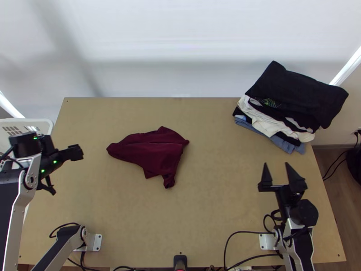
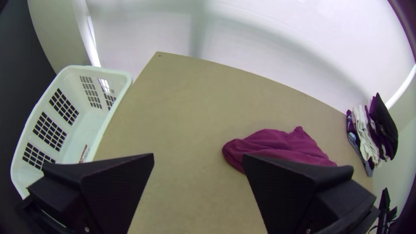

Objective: Fold the t-shirt

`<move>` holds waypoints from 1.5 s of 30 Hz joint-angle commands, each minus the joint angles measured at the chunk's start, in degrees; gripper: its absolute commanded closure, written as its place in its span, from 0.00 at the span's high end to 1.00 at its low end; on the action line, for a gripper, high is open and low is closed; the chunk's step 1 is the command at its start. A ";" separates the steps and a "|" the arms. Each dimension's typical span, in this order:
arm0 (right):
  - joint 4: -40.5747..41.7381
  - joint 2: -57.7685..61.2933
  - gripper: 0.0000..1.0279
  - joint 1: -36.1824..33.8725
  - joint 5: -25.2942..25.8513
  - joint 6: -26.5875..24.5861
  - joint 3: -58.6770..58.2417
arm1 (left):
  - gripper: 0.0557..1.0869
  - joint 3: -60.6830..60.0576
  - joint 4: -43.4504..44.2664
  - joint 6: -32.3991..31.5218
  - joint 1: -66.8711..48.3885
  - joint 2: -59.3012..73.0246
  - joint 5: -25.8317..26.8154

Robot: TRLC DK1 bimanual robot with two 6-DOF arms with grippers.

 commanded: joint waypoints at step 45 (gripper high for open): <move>-9.57 98.05 0.95 33.87 -9.11 49.58 65.34 | 0.96 -6.68 3.13 -3.94 0.88 -20.12 0.50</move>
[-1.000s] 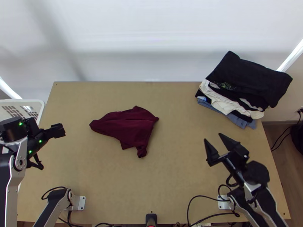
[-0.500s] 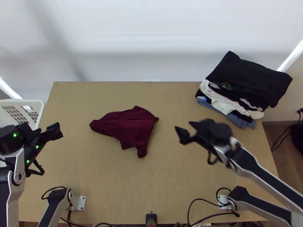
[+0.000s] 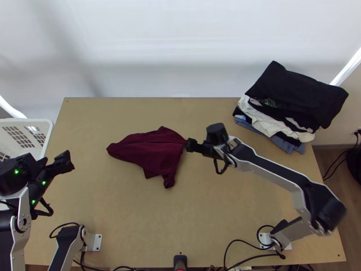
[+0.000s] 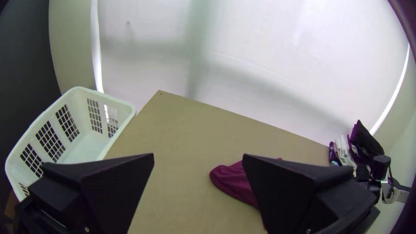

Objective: Fold the t-shirt

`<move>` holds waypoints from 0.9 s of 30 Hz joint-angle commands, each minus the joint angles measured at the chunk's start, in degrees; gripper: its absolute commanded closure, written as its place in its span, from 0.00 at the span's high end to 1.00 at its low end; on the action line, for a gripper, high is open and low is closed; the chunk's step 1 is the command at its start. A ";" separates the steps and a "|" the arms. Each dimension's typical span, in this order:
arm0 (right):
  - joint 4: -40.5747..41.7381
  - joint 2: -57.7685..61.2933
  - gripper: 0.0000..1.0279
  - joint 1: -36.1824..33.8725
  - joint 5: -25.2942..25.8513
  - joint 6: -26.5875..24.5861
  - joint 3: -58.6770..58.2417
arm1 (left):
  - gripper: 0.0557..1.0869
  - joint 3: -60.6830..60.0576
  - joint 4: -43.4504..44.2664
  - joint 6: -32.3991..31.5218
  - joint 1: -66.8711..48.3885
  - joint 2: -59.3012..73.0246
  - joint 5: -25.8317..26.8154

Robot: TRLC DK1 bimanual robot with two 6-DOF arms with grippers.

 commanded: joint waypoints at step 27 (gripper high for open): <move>-1.35 10.32 0.03 1.16 -9.74 14.18 11.88 | 0.96 -0.73 1.39 2.81 0.68 0.56 0.48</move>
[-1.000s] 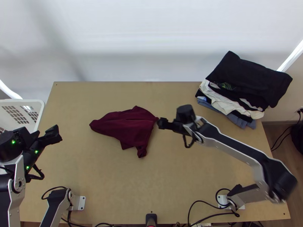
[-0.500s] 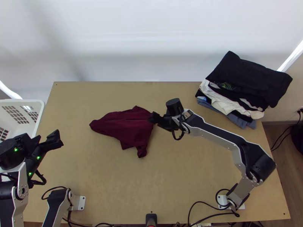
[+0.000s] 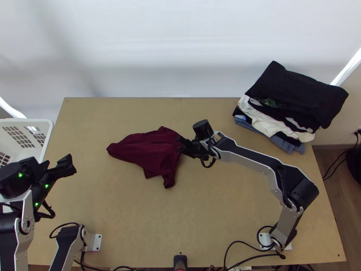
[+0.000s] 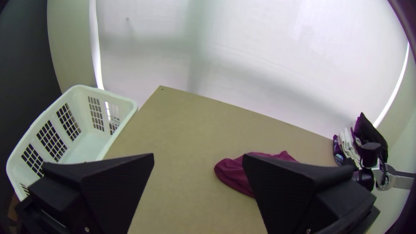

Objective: Fold the t-shirt

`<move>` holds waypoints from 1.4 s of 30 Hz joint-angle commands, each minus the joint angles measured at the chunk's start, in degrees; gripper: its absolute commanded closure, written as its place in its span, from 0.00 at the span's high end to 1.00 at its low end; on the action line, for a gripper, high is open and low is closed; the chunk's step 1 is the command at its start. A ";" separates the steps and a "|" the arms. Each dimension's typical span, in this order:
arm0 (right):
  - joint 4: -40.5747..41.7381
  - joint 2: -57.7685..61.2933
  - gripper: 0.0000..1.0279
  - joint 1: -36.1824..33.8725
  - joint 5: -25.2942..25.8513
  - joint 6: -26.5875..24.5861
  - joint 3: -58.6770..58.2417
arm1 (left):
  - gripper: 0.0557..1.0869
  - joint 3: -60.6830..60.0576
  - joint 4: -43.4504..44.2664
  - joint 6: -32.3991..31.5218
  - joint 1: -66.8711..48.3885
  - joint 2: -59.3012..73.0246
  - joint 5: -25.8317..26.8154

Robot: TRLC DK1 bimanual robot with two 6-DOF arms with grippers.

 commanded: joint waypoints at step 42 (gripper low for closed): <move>-11.07 -34.55 0.03 21.45 5.83 -11.25 -16.85 | 0.96 35.03 8.40 12.39 -34.05 68.08 0.65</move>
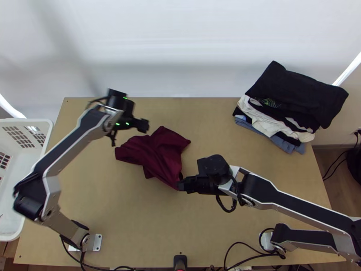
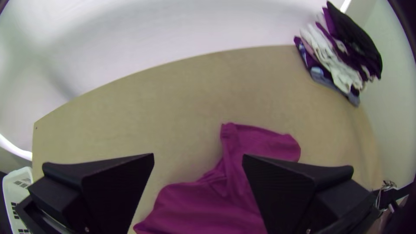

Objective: Fold the t-shirt

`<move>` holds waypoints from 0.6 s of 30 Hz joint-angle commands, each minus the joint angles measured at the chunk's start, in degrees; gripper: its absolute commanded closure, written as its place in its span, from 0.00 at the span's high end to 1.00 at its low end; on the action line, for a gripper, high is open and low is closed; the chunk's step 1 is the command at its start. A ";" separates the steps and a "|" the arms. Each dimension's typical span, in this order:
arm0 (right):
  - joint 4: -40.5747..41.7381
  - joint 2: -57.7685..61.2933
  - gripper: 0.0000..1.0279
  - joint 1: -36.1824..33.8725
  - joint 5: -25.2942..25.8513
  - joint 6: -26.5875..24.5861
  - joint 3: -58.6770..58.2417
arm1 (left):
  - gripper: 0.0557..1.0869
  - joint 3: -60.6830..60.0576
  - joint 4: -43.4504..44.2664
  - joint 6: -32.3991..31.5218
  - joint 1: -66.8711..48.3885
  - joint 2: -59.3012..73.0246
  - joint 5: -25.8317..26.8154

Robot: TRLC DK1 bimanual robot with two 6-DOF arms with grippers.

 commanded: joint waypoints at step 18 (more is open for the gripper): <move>-0.87 -0.89 0.03 -0.37 -0.25 -0.57 -1.62 | 0.15 -2.65 0.89 11.01 -3.83 8.16 0.54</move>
